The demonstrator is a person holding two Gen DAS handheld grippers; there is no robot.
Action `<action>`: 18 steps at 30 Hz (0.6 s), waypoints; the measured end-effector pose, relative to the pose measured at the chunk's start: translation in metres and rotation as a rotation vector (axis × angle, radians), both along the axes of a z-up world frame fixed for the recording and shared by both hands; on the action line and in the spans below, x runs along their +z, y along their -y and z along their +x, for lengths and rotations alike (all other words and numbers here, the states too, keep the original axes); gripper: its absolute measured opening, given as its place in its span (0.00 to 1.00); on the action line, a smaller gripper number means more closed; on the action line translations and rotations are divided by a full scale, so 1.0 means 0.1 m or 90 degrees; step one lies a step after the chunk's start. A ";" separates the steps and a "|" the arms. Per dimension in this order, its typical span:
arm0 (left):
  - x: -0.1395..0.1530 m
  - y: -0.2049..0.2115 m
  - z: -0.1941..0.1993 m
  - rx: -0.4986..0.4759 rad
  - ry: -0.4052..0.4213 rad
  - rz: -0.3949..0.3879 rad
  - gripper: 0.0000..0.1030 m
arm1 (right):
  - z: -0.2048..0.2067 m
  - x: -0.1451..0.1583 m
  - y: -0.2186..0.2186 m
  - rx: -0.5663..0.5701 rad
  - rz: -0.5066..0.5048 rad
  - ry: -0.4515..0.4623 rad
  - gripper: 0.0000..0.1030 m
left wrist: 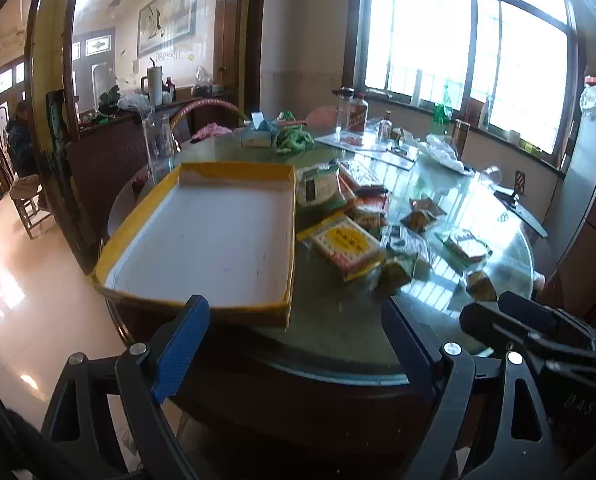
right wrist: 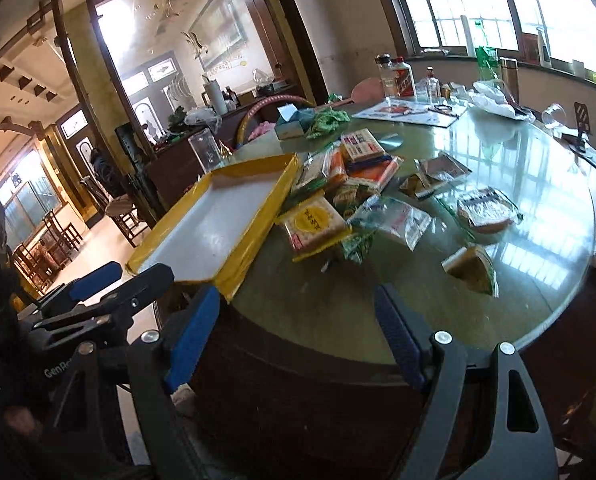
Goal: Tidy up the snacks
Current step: 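Move both tools over the snacks on the glass table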
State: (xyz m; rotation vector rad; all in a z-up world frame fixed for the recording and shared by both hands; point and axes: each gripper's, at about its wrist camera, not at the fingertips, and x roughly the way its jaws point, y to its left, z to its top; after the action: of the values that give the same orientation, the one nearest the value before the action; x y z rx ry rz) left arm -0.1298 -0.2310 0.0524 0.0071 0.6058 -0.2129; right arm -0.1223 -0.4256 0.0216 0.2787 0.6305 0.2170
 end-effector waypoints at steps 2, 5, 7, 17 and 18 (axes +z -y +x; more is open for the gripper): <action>0.00 0.02 0.02 0.004 -0.013 -0.006 0.85 | 0.01 -0.02 0.04 -0.002 0.007 -0.010 0.78; -0.01 0.01 0.04 0.003 -0.023 -0.002 0.85 | 0.01 -0.03 0.07 0.011 0.007 -0.026 0.78; -0.03 0.03 0.07 0.003 -0.028 0.003 0.85 | 0.02 -0.05 0.09 0.012 0.004 -0.027 0.78; -0.11 0.20 0.11 -0.044 -0.082 -0.014 0.85 | 0.00 -0.12 0.27 0.016 0.023 -0.048 0.78; -0.12 0.21 0.10 -0.050 -0.082 -0.014 0.85 | -0.01 -0.13 0.30 0.015 0.024 -0.050 0.78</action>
State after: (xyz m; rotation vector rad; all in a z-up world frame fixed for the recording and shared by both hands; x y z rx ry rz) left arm -0.1198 -0.2517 0.0409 -0.0045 0.7316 -0.2973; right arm -0.1231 -0.4551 0.0085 0.3174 0.7088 0.2418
